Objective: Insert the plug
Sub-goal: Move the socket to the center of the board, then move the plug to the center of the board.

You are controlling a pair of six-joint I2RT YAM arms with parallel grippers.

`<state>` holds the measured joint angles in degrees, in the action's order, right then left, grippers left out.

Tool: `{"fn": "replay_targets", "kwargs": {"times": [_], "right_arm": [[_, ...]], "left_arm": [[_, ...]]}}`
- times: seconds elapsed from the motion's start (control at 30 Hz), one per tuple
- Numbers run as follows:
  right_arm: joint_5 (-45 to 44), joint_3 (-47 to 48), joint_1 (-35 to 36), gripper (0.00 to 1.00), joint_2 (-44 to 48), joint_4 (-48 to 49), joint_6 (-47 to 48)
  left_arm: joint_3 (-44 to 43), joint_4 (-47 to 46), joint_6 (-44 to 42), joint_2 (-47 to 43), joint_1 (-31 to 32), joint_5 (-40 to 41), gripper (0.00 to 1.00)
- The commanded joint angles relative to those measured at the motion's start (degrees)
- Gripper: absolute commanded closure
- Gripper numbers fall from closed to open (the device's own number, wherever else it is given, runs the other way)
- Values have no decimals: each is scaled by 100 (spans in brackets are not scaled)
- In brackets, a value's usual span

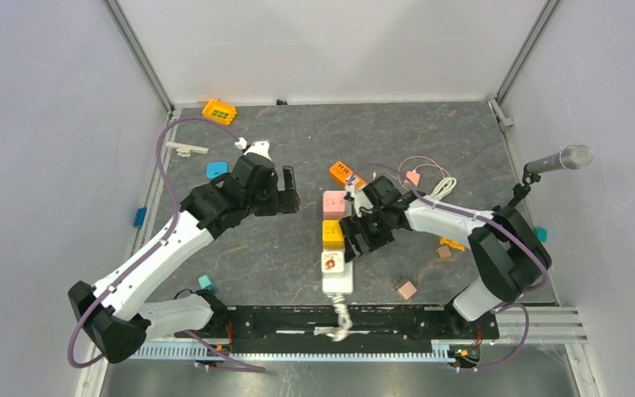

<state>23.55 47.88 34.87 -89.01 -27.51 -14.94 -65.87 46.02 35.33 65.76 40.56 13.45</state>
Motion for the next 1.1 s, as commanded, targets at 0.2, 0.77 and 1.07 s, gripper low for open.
{"fn": "replay_targets", "kwargs": {"times": [0.2, 0.77, 1.07], "right_arm": [[-316, 910, 509, 1, -393, -625, 130], [-930, 1685, -495, 1, -319, -860, 667], [-803, 3154, -690, 2, -1213, -1169, 1076]], "left_arm": [[-98, 505, 275, -471, -413, 274, 0], [-618, 716, 242, 1753, -2104, -515, 0], [-1710, 971, -909, 3244, -2951, -27, 0]]}}
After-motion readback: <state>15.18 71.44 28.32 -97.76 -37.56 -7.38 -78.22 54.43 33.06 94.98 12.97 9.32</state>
